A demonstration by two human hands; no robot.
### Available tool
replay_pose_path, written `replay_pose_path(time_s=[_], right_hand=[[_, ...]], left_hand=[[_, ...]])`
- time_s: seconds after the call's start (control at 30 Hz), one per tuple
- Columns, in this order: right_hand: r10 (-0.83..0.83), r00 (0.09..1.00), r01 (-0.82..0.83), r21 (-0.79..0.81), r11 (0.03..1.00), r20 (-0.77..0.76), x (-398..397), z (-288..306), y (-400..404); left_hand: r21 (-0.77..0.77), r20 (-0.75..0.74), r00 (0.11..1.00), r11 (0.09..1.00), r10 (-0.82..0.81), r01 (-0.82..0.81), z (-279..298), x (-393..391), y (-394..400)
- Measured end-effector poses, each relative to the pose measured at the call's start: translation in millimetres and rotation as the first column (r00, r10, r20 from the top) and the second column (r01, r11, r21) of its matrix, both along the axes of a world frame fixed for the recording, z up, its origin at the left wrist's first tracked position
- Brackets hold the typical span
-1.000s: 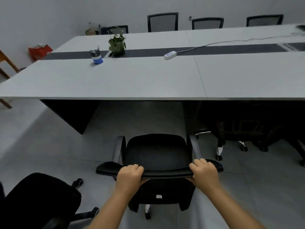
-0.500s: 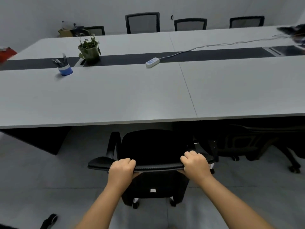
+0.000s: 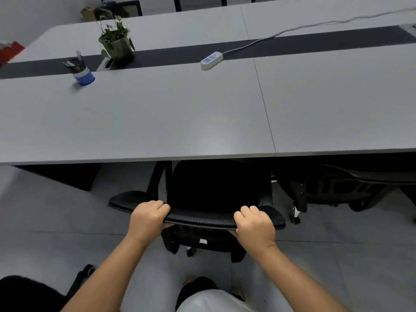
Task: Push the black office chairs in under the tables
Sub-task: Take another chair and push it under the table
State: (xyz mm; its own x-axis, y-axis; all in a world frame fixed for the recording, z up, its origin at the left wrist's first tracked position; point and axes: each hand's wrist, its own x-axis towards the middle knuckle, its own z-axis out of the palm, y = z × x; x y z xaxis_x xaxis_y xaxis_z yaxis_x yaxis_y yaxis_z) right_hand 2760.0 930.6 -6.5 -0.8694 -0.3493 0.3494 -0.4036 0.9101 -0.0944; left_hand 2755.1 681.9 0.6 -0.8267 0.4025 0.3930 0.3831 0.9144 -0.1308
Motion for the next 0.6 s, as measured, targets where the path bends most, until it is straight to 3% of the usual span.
replay_pose_path(time_s=[0.1, 0.33, 0.6], right_hand=[[-0.003, 0.999, 0.003, 0.005, 1.0, 0.035, 3, -3, 2], [-0.013, 1.0, 0.013, -0.029, 0.999, -0.021, 18, -7, 2], [0.003, 0.997, 0.002, 0.065, 0.998, -0.074, 64, -8, -8]], left_hand=[[-0.07, 0.06, 0.997, 0.997, 0.04, -0.035, 3, 4, 2], [0.095, 0.008, 1.0, 0.995, 0.028, -0.029, -5, 37, 1], [0.103, 0.092, 0.995, 0.994, -0.05, 0.041, 0, 73, -17]])
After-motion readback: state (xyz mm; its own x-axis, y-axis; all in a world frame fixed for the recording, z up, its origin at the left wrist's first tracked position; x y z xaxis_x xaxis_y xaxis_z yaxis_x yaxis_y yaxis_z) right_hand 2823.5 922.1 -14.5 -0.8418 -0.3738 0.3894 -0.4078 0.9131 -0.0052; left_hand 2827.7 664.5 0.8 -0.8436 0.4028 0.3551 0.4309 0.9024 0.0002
